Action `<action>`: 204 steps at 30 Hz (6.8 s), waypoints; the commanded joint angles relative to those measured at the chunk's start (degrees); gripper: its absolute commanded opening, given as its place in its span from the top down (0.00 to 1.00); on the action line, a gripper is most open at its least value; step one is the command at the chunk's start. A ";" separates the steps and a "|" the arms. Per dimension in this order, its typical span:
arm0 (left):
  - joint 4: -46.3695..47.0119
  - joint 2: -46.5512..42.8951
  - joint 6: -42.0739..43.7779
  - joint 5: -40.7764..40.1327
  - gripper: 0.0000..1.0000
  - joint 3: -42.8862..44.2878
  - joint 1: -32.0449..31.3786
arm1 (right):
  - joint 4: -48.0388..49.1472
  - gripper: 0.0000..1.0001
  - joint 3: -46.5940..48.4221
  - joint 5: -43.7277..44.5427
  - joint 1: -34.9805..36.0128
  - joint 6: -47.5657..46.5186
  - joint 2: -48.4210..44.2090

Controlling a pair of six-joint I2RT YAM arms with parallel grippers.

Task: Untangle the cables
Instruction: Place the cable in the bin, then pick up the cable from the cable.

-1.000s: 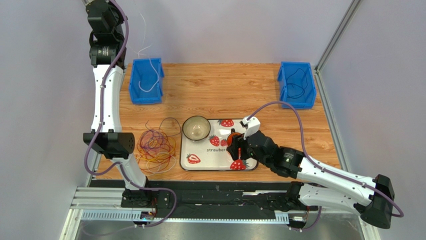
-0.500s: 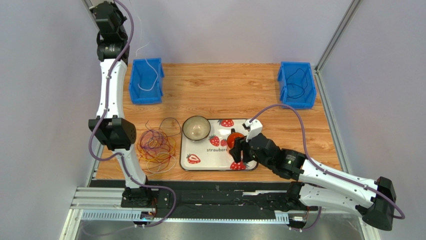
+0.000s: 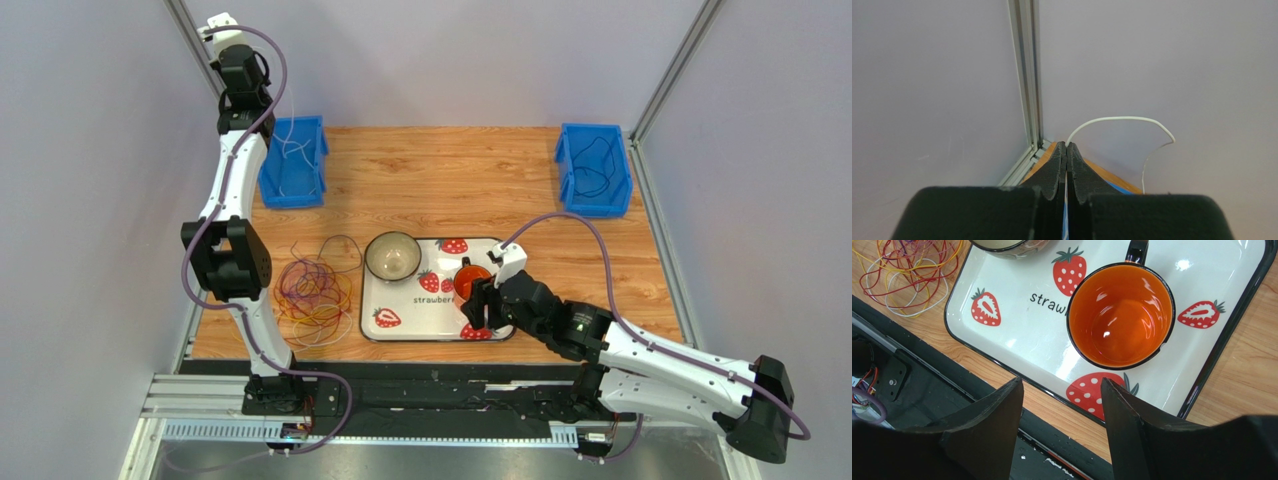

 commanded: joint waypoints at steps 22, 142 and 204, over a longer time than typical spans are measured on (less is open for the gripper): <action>-3.30 0.84 -3.68 0.14 1.00 -7.36 1.30 | 6.96 0.37 -5.84 -3.91 -0.02 1.68 -2.54; -28.37 -42.23 -25.92 18.15 0.54 -72.93 -14.16 | 4.76 0.38 -6.37 -10.07 -0.02 2.20 -13.44; -54.21 -51.98 -21.35 21.49 1.00 -28.30 -16.01 | 4.32 0.38 -5.67 -9.72 -0.11 1.23 -13.62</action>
